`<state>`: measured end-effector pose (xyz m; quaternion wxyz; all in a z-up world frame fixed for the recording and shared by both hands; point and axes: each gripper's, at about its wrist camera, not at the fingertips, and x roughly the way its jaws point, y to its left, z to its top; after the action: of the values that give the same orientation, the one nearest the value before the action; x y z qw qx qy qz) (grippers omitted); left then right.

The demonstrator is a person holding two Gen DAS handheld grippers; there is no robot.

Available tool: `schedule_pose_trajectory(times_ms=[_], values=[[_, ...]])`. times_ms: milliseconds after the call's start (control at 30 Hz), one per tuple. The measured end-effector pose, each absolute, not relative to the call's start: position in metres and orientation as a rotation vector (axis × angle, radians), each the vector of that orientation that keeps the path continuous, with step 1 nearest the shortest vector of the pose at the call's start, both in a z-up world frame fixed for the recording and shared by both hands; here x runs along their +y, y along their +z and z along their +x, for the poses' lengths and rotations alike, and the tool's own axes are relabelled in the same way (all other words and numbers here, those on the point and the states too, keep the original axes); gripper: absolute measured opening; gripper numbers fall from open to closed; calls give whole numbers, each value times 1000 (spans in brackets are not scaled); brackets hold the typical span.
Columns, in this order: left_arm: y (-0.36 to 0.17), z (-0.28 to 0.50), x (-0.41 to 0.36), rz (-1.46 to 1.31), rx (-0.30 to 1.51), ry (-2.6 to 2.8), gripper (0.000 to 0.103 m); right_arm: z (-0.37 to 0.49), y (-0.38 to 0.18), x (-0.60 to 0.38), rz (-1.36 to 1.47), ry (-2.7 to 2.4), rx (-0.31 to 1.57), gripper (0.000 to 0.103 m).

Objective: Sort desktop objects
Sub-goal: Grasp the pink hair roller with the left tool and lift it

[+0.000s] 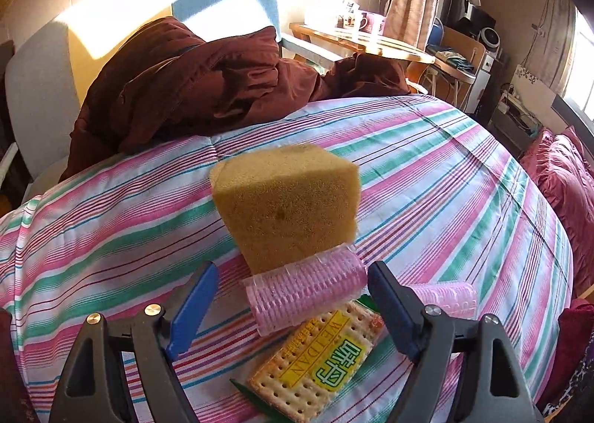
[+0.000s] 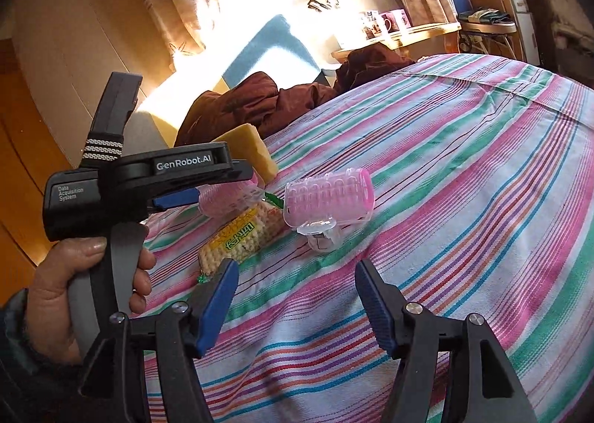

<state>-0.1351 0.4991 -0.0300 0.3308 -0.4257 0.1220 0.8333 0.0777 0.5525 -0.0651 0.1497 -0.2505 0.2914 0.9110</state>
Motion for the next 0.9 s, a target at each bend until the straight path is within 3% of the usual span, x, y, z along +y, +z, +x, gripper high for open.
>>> schedule_pose_trajectory(times_ms=[67,500,900], values=[[-33,-137,496,-1125,286,2159,73,78,-66,553,-721,2616,839,66],[-6,-100,412,-977,225,2176,72,74,-70,553,-754,2601,841,67],[-22,-18,317,-897,353,2204,72,68,-67,544,-801,2572,724,67]])
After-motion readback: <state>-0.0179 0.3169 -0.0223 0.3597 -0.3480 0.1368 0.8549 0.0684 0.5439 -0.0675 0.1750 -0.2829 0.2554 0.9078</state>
